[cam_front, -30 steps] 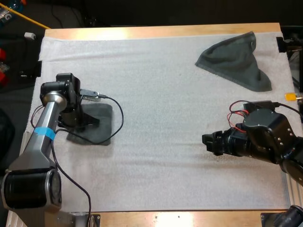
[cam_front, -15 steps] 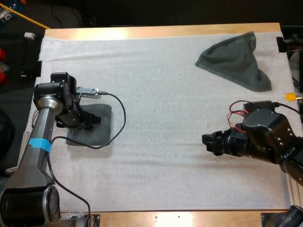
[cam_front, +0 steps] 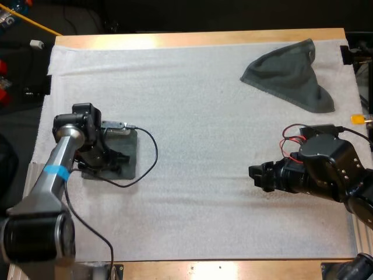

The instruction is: Pick towel from pile, fold and stack

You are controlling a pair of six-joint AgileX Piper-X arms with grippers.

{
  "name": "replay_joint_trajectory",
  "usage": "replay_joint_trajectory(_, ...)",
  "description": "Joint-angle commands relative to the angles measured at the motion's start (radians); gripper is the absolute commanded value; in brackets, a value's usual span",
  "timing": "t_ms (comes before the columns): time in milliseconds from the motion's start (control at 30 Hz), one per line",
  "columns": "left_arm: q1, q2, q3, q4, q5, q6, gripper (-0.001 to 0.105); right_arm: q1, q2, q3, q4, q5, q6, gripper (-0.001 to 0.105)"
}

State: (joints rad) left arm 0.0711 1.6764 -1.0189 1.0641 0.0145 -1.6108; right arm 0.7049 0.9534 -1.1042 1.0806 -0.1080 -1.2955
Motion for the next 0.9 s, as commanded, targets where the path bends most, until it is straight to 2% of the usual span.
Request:
replay_joint_trajectory(0, -0.001, 0.01, 0.001, -0.004, 0.004, -0.01, 0.061, -0.001, -0.004, 0.002, 0.0, -0.009, 0.004, 0.065)
replay_joint_trajectory(167, -0.001, 0.018, -0.008, -0.001, 0.004, -0.014, 0.061, -0.001, -0.004, 0.002, 0.0, -0.009, 0.013, 0.065)
replay_joint_trajectory(267, -0.001, 0.014, -0.039, 0.01, 0.004, -0.014, 0.061, -0.001, -0.004, 0.002, 0.0, -0.009, 0.013, 0.065)
replay_joint_trajectory(467, -0.001, 0.01, -0.158, 0.001, 0.03, -0.024, 0.061, -0.001, -0.004, 0.002, 0.0, -0.009, 0.013, 0.065)
replay_joint_trajectory(600, -0.001, 0.01, -0.213, -0.063, 0.07, -0.045, 0.061, -0.001, -0.004, 0.002, -0.014, -0.037, -0.003, 0.065)
replay_joint_trajectory(700, -0.001, 0.011, -0.221, -0.121, 0.098, -0.066, 0.061, -0.001, -0.004, 0.002, -0.036, -0.055, -0.009, 0.065)
replay_joint_trajectory(867, -0.001, 0.037, -0.221, -0.164, 0.102, -0.069, 0.061, -0.001, -0.004, 0.002, -0.091, -0.055, -0.009, 0.065)
